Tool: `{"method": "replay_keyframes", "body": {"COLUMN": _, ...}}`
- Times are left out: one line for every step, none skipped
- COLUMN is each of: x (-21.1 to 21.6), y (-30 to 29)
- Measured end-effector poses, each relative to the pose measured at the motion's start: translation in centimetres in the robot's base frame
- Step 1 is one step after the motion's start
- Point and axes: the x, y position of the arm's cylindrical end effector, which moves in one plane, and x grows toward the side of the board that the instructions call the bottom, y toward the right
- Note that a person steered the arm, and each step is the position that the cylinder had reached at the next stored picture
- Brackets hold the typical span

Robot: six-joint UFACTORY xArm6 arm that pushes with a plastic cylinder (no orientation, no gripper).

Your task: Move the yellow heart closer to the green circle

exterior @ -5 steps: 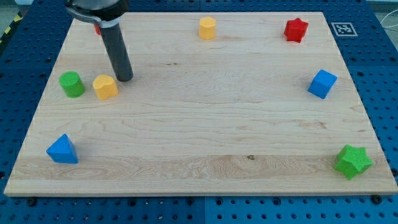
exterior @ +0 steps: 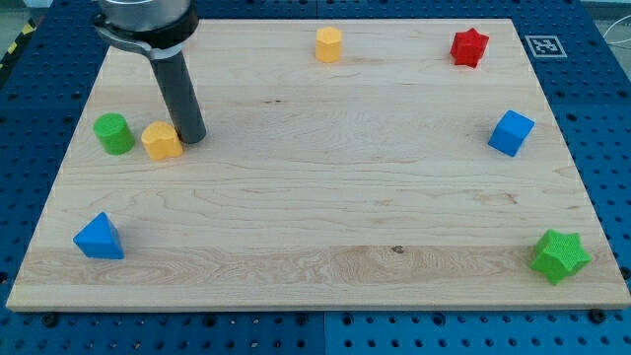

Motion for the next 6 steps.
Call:
{"method": "replay_keyframes", "body": {"x": 0.0, "y": -1.0}}
{"method": "replay_keyframes", "body": {"x": 0.0, "y": -1.6}}
{"method": "replay_keyframes", "body": {"x": 0.0, "y": -1.8}}
{"method": "replay_keyframes", "body": {"x": 0.1, "y": -1.4}}
{"method": "replay_keyframes", "body": {"x": 1.8, "y": -0.3}}
{"method": "replay_keyframes", "body": {"x": 2.3, "y": -0.7}}
